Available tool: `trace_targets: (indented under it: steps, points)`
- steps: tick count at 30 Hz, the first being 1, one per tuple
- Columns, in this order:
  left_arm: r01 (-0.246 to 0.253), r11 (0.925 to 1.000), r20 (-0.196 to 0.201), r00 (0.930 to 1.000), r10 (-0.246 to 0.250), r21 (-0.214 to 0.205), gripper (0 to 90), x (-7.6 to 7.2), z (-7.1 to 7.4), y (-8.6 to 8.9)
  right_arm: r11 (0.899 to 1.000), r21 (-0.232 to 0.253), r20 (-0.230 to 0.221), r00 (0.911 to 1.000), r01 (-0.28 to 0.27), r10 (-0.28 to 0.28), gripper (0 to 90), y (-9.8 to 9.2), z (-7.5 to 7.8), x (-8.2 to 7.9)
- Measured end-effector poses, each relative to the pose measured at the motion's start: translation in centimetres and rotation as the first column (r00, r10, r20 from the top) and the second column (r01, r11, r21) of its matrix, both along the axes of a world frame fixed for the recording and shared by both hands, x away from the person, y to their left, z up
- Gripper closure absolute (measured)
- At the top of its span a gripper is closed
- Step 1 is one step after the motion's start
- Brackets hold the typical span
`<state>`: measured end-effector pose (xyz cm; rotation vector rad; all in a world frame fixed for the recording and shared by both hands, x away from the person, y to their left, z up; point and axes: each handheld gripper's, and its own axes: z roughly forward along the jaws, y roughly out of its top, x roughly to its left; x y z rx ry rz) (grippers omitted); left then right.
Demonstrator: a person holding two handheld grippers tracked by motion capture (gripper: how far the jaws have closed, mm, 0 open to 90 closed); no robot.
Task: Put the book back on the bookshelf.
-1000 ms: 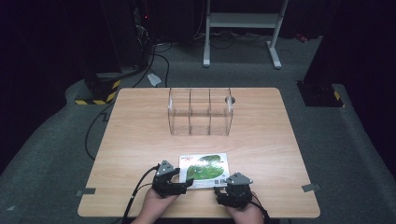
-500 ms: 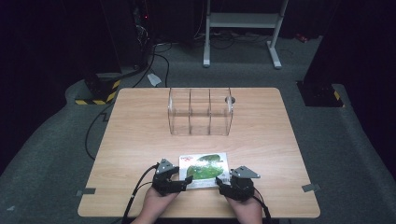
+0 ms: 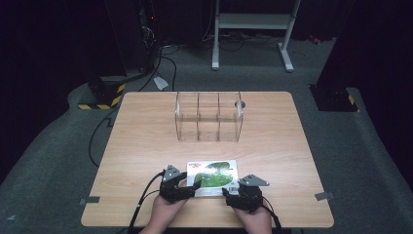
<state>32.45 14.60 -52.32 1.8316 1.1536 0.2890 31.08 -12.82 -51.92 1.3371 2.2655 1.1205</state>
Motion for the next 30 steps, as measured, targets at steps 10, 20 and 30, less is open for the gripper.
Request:
trace_targets:
  steps: [10,20,30]
  points:
    - [-0.008,0.998,0.014,0.9999,0.009,-0.063,28.7,0.0,0.4,0.8,0.999,-0.01,0.014,0.9994,-0.031,0.031,21.7,0.5,0.0,-0.8]
    - [0.015,0.9921,0.09,0.996,-0.004,-0.125,29.2,-0.5,1.9,1.2,0.994,-0.081,0.028,0.9963,-0.079,0.081,11.5,1.3,-0.2,-1.2]
    - [0.019,0.991,0.111,0.9938,-0.004,-0.132,29.4,-0.6,2.5,1.1,0.988,-0.124,0.043,0.9948,-0.087,0.093,10.2,1.6,-0.3,-1.4]
